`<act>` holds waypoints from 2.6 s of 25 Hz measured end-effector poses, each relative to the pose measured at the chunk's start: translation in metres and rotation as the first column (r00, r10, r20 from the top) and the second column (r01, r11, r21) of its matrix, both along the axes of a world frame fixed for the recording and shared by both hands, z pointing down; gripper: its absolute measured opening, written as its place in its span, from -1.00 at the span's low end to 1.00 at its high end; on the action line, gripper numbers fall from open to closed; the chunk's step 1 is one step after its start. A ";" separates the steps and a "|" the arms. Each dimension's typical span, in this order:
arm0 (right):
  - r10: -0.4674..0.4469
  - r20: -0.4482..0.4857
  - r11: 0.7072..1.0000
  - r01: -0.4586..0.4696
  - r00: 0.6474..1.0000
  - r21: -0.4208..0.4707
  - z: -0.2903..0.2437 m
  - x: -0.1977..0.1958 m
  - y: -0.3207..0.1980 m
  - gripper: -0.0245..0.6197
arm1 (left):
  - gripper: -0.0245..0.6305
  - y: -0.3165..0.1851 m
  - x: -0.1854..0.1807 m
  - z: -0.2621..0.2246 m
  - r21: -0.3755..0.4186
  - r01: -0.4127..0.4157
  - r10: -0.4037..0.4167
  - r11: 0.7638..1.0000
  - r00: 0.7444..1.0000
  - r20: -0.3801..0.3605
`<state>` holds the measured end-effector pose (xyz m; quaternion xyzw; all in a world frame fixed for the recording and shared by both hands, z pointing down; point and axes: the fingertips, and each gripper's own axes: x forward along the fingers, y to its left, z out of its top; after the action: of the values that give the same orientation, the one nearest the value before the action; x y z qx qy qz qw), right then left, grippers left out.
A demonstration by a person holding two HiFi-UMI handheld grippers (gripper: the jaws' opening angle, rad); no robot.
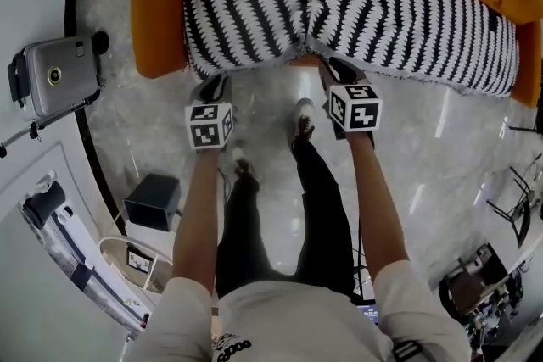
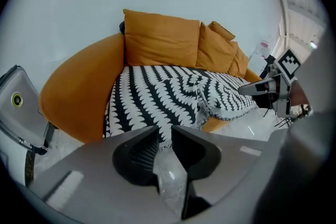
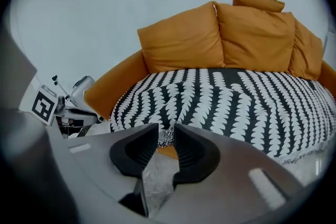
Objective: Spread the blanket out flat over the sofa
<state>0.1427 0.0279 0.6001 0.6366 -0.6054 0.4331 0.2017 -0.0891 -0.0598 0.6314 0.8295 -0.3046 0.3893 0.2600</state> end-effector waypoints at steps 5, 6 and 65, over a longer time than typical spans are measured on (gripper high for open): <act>-0.057 0.026 0.998 0.056 0.998 0.020 0.053 -0.033 -0.024 -0.61 | -0.61 -0.009 -0.032 0.066 -0.035 0.036 -0.035 0.999 0.999 0.028; -0.067 0.026 0.998 0.067 0.997 0.018 0.062 -0.038 -0.028 -0.60 | -0.58 -0.010 -0.035 0.077 -0.045 0.039 -0.038 0.998 0.999 0.032; -0.157 0.074 0.944 0.172 0.985 -0.280 0.182 -0.154 0.017 -0.83 | -0.69 -0.037 -0.121 0.138 0.074 0.274 -0.284 0.959 0.919 0.275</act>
<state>-0.0116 0.0445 0.7818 0.5368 -0.5925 0.5137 0.3114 -0.2096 -0.0972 0.7698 0.7178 -0.4601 0.4576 0.2525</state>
